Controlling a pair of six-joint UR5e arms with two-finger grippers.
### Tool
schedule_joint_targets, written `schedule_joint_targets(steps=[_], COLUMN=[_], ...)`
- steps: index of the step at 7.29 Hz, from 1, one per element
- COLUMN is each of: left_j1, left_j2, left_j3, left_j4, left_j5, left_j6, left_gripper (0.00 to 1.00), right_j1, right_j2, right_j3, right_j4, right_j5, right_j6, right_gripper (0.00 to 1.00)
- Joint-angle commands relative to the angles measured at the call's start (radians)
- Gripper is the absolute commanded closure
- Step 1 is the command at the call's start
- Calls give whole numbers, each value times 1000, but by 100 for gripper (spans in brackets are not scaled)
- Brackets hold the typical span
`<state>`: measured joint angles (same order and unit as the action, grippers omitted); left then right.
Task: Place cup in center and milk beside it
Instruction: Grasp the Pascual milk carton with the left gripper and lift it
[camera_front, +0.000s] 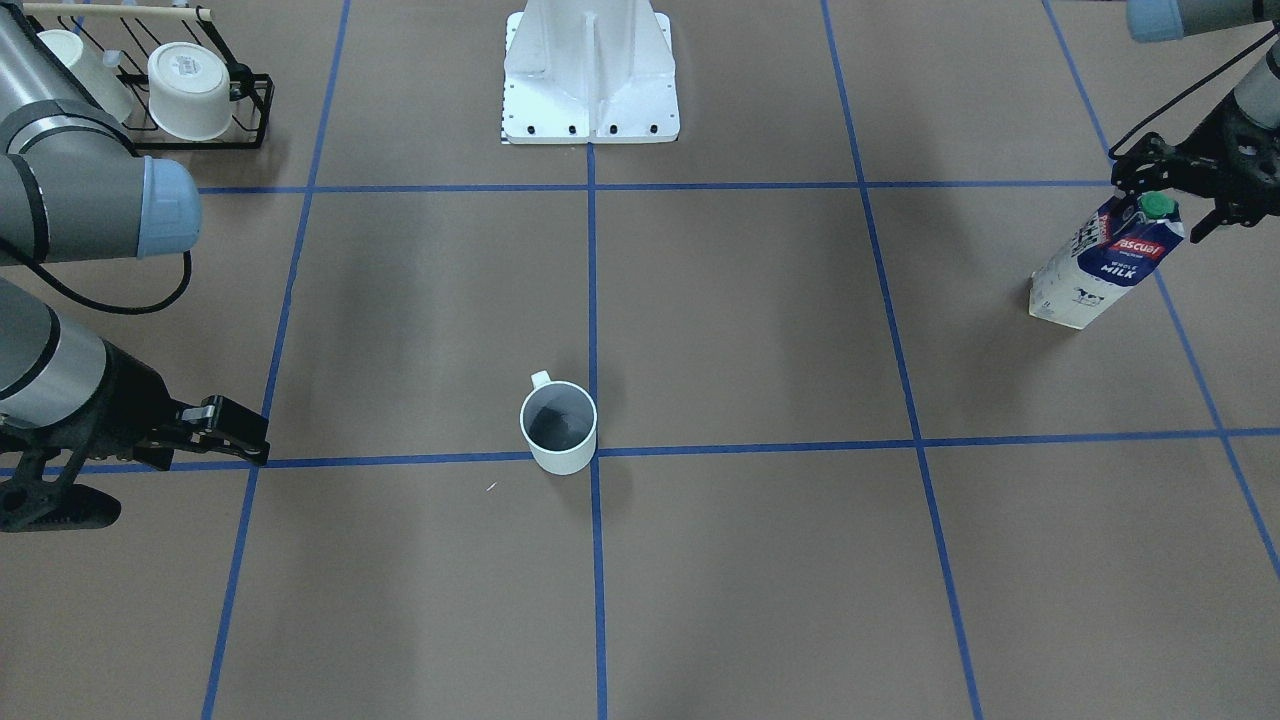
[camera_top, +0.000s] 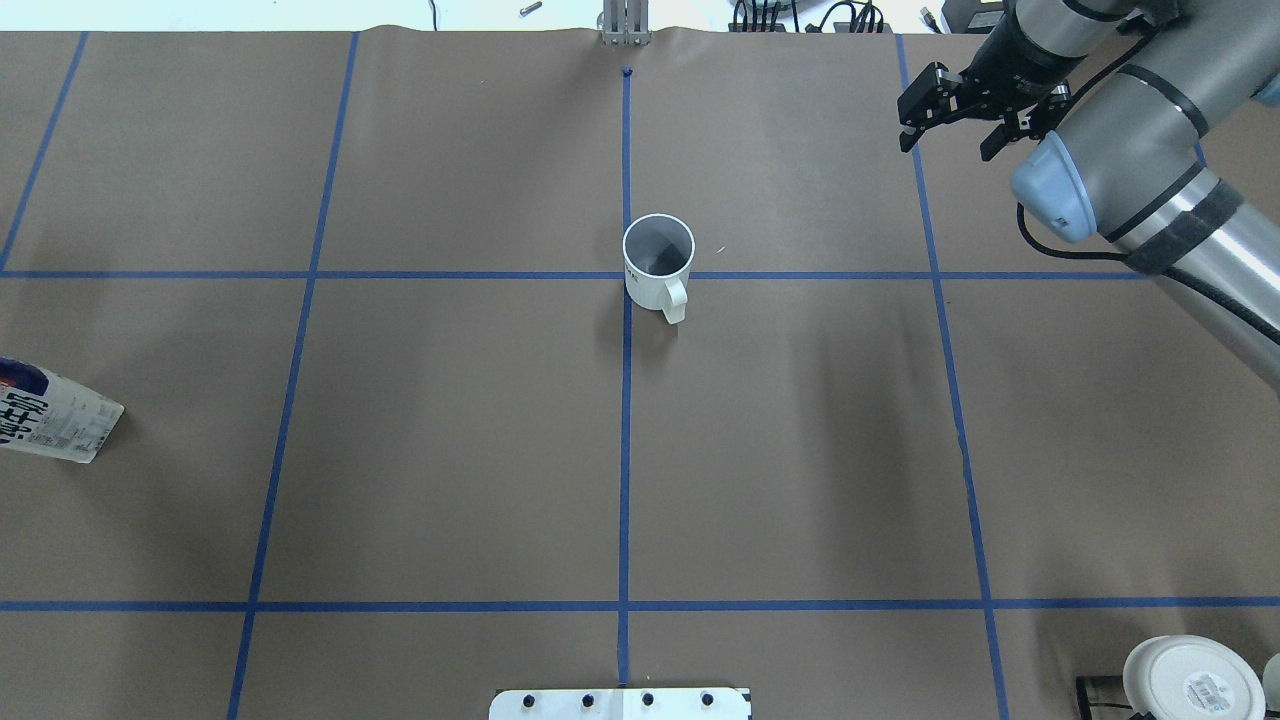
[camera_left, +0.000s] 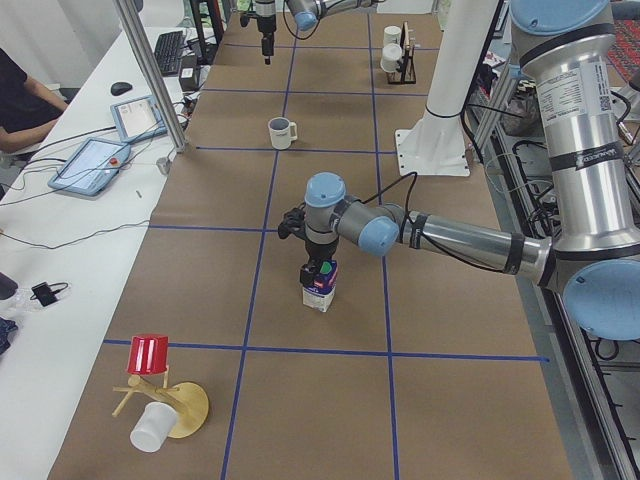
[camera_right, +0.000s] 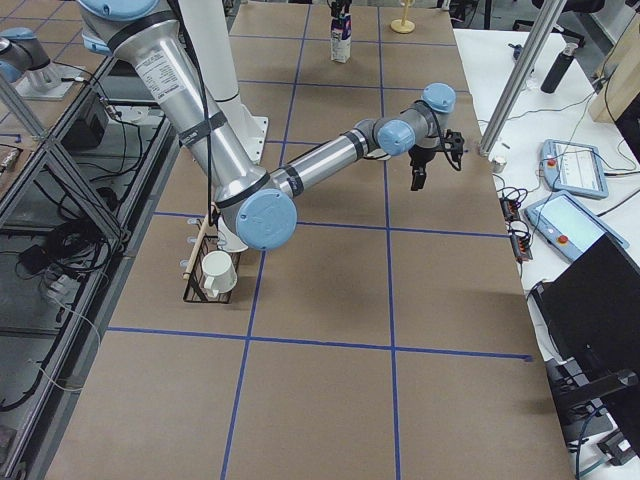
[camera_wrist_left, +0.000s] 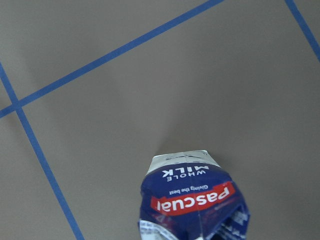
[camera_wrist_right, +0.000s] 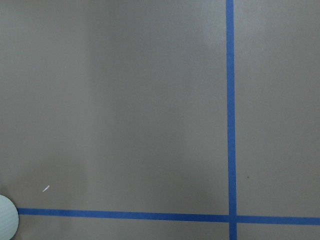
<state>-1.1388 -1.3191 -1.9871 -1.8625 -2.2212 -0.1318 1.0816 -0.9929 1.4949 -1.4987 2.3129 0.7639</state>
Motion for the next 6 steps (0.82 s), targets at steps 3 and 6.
schedule_joint_targets(steps=[3,6], left_j1=[21,18], left_j2=[-2,-14], left_j3=[13,1], left_j4=[-1,6], left_j5=[-6,-9], left_j6=[0,1], left_gripper=[47,100], right_j1=[0,1], right_j2=[-4,-4], right_j3=[4,5], right_j4=[0,2], right_j5=[-1,5], right_j6=[0,0], right_gripper=[0,0])
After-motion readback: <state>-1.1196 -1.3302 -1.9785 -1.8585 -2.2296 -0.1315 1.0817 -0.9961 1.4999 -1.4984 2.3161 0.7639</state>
